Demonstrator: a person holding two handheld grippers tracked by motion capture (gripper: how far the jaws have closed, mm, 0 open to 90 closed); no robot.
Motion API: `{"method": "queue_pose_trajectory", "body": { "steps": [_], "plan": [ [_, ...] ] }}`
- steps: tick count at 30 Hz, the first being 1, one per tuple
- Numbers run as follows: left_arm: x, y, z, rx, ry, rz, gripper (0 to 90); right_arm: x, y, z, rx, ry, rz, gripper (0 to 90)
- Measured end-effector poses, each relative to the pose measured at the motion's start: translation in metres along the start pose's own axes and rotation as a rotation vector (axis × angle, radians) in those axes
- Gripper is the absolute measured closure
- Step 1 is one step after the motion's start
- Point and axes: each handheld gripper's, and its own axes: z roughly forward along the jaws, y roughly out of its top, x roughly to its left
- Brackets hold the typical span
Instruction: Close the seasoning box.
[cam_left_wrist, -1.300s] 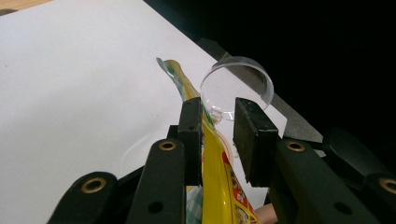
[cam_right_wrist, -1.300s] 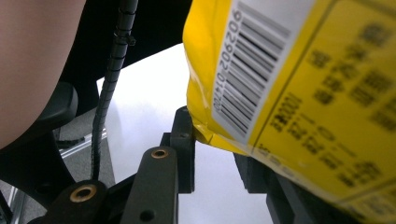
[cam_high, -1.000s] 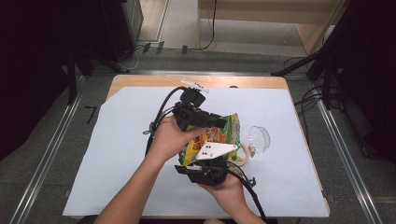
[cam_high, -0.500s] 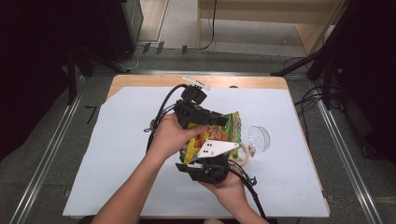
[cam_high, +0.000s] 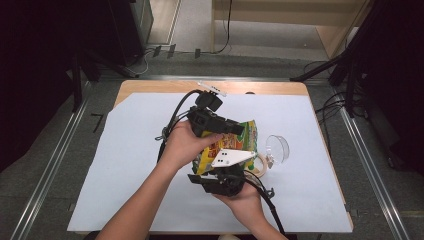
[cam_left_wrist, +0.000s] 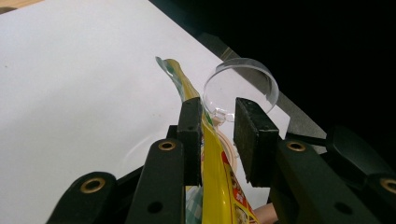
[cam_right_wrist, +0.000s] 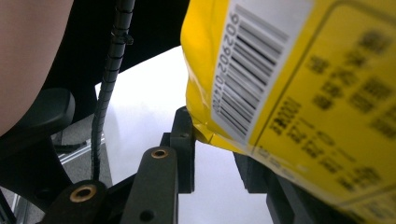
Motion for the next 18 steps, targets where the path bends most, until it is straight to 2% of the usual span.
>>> {"method": "queue_pose_trajectory", "body": {
  "steps": [9, 18],
  "plan": [
    [0.0015, -0.0016, -0.0003, -0.006, -0.004, 0.0, 73.2, 0.0, -0.0007, 0.0016, 0.004, -0.001, -0.002, 72.1],
    [0.0005, -0.0015, -0.0012, -0.005, 0.012, 0.004, 73.2, -0.0001, -0.0004, 0.0019, 0.003, -0.002, -0.005, 72.1]
  ]
}}
